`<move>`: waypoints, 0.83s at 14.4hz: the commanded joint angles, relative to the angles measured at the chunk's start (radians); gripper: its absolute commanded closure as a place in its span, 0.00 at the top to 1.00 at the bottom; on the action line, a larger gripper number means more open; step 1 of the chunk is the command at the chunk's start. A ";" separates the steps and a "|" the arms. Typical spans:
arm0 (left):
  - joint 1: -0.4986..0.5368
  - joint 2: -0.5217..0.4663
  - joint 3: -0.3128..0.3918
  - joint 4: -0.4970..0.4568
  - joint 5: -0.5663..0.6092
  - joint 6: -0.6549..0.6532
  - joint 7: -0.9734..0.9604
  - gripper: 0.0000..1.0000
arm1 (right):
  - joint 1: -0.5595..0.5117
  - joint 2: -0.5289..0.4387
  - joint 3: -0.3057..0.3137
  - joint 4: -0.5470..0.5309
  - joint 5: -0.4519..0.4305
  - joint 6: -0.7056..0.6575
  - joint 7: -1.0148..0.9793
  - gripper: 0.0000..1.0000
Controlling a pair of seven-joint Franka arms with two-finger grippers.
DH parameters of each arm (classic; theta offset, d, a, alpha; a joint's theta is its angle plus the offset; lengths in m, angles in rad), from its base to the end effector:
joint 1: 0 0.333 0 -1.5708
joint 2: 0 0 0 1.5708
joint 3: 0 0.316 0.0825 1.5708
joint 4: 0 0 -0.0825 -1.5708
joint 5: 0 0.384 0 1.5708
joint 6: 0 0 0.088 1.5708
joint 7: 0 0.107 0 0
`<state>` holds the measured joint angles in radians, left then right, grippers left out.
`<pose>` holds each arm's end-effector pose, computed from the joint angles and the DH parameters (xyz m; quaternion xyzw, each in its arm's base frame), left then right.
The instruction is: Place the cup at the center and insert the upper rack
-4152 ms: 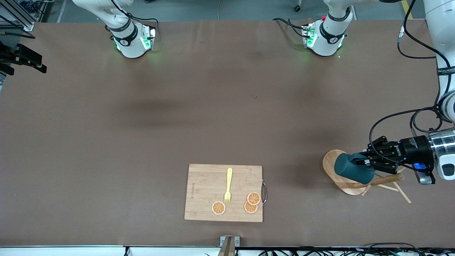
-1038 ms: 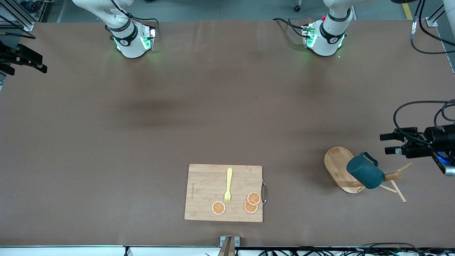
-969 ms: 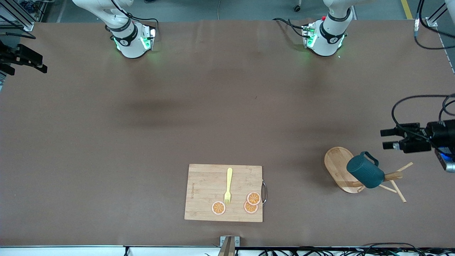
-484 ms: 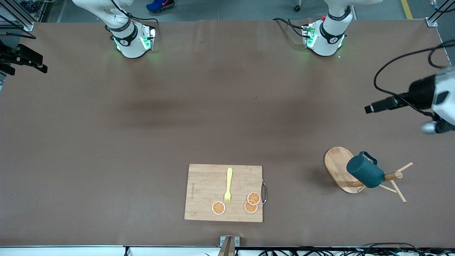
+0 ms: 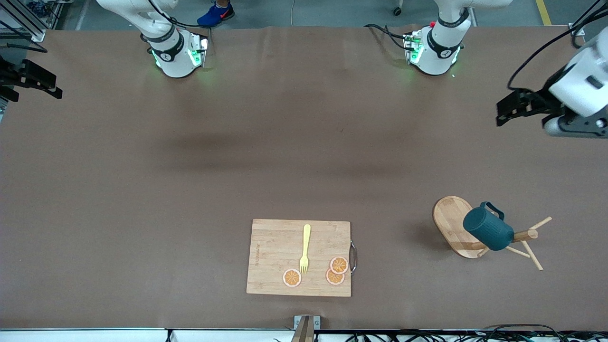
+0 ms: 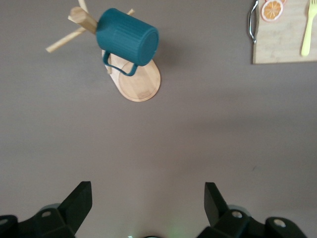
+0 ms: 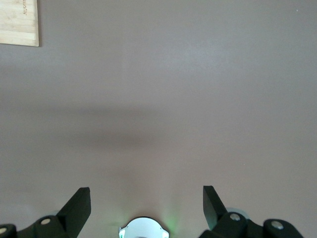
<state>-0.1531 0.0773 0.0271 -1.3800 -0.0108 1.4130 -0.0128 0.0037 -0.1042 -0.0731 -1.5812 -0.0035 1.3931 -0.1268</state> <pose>0.5573 -0.0726 0.6564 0.9981 -0.0573 -0.0224 0.0028 0.5012 -0.0375 0.6598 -0.9987 -0.0288 0.0417 0.0062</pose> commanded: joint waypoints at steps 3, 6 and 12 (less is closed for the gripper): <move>0.078 -0.154 -0.032 -0.193 0.020 0.027 0.044 1.00 | -0.004 -0.031 0.004 -0.025 0.000 0.017 -0.008 1.00; 0.087 -0.263 -0.033 -0.355 0.017 0.135 0.022 1.00 | -0.002 -0.031 0.006 -0.010 0.000 0.004 -0.004 1.00; 0.081 -0.258 -0.082 -0.353 0.017 0.124 -0.081 1.00 | -0.002 -0.029 0.006 0.007 0.000 -0.008 0.004 1.00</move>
<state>-0.0766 -0.1681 -0.0422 -1.7146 -0.0106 1.5174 -0.0835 0.0037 -0.1144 -0.0726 -1.5638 -0.0035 1.3932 -0.1265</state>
